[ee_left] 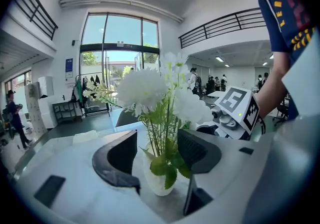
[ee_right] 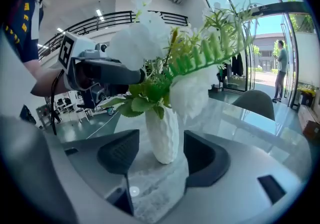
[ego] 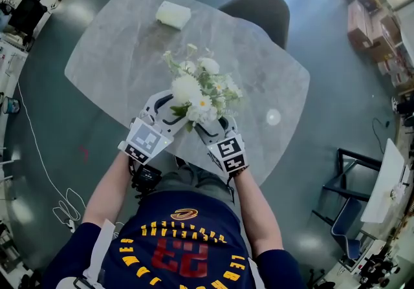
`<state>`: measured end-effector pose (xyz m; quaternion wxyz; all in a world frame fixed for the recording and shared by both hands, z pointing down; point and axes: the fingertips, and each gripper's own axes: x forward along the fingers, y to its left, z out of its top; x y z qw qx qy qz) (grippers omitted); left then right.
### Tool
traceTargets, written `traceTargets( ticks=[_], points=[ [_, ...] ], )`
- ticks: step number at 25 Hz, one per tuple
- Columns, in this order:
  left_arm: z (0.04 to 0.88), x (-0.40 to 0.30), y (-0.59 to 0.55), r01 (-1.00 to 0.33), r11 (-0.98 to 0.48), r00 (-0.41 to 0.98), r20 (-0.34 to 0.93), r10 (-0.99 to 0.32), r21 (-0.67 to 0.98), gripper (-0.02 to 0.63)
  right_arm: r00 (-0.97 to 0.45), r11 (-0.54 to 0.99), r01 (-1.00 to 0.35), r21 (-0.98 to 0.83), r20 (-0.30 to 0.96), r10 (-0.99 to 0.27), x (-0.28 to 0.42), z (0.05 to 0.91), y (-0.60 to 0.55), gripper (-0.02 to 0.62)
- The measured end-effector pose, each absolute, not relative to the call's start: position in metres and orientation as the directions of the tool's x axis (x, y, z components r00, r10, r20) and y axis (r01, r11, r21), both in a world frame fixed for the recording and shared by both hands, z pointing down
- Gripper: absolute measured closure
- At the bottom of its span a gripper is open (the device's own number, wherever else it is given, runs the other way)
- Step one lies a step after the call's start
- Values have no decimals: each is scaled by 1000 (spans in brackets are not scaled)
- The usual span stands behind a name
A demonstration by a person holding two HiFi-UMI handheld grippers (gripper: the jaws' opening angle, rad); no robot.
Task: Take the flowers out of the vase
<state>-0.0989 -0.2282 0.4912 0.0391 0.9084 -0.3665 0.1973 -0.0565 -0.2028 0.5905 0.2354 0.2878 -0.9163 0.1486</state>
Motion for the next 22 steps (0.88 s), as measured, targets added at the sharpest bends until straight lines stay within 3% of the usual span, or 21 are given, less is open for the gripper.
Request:
traceTargets(
  ticks=[16,22],
  points=[
    [499,-81,-240,-662,-742,647,420,-636,-105,371,-752,822,-554,-133,502,-426,-55,588,-219,341],
    [495,-82,-239,-669,-734,644,402,-651,-116,430,-753,821,-556,-133,499,-429,-56,585,-221,341]
  ],
)
